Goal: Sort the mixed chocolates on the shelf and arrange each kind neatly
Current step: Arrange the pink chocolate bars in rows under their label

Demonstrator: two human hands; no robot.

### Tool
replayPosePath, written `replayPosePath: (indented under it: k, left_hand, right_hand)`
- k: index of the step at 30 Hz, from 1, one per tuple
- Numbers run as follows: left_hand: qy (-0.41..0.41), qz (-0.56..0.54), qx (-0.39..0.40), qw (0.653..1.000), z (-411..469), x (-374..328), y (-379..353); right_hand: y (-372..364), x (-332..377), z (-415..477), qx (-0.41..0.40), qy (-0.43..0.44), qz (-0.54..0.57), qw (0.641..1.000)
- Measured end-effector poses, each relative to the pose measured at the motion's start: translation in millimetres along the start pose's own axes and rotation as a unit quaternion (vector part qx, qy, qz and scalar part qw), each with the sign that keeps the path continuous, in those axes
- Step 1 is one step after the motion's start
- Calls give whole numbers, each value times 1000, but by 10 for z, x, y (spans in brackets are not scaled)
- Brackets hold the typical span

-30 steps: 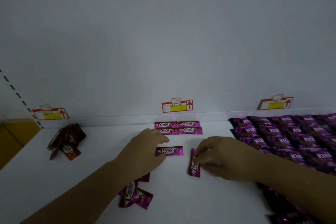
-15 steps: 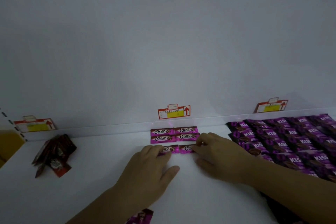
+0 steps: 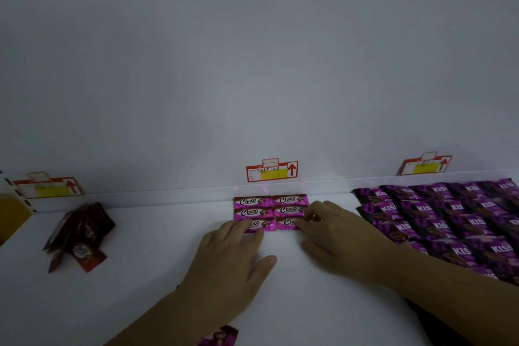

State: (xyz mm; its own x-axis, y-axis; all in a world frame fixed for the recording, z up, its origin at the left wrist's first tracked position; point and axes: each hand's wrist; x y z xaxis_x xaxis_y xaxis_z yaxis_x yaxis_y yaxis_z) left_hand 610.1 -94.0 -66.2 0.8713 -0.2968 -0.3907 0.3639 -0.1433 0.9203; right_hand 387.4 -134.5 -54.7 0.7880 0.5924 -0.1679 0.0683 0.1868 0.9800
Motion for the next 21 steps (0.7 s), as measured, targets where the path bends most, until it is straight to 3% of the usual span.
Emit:
replayPosePath:
  k: [11, 16, 18, 21]
  left_hand:
    - [-2, -39, -22, 999, -16, -27, 111]
    - [-13, -97, -93, 991, -44, 23, 570]
    - [-10, -115, -67, 991, -111, 78, 734]
    - [13, -133, 13, 991, -294, 188, 825]
  right_hand:
    - [129, 39, -6, -25, 1, 48, 999]
    - [318, 293, -72, 9, 143, 119, 983]
    - [311, 431, -73, 23, 203, 118, 972]
    - [251, 628, -46, 9, 219, 133, 967]
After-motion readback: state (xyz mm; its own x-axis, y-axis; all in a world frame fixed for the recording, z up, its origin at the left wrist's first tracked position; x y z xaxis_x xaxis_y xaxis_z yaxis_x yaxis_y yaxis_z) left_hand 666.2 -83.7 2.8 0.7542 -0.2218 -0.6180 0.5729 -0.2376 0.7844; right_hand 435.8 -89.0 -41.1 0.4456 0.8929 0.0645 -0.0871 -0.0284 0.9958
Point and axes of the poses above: each hand's wrist, its own z-axis towards the middle knuckle, its own y-axis out of the back of the hand, x = y × z, and after that the axes turned 13 degrees about -z, right-handed
